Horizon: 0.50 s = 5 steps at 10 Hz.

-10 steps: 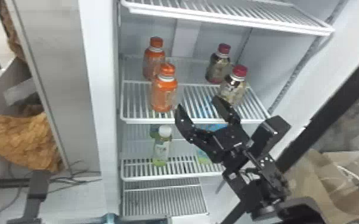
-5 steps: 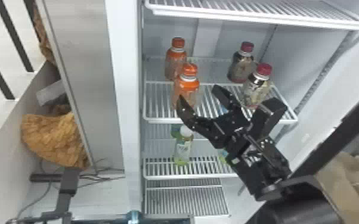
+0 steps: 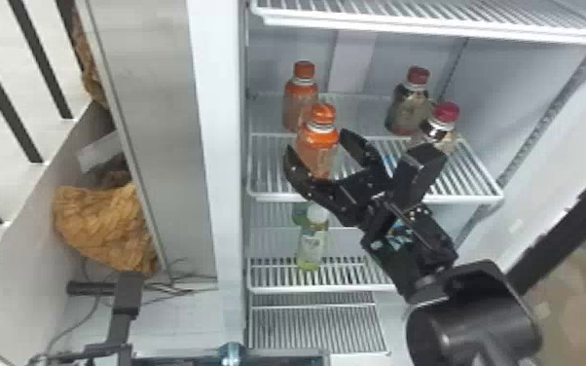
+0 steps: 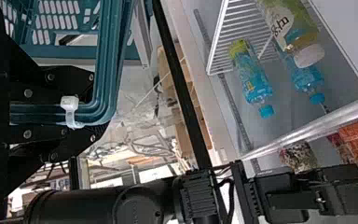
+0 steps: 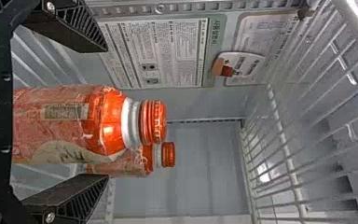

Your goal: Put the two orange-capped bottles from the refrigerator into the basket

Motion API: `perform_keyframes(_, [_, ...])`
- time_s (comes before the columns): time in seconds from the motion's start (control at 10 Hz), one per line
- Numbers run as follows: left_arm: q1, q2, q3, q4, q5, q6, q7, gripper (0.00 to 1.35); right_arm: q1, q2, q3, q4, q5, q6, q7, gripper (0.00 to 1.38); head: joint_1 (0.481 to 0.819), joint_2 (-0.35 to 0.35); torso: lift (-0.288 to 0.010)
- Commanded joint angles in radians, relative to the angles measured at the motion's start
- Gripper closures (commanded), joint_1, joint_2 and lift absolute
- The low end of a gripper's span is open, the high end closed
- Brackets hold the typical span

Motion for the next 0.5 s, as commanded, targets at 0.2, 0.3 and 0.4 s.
perform_keyframes(0.2, [0.000, 0.002, 0.000, 0.000, 0.007, -0.003, 0.000, 1.21, -0.051, 0.000, 0.016, 0.069, 0.014, -0.030, -0.005, 0.29, 0.695, -0.107, -0.040])
perform_keyframes(0.3, [0.002, 0.002, 0.000, 0.000, 0.009, -0.003, 0.000, 1.21, -0.049, 0.000, 0.016, 0.069, 0.014, -0.027, -0.010, 0.68, 0.695, -0.107, -0.040])
perform_keyframes(0.4, [0.005, 0.002, 0.002, 0.000, 0.011, -0.003, 0.000, 1.21, -0.046, 0.000, 0.016, 0.062, 0.020, -0.005, -0.015, 0.91, 0.695, -0.107, -0.040])
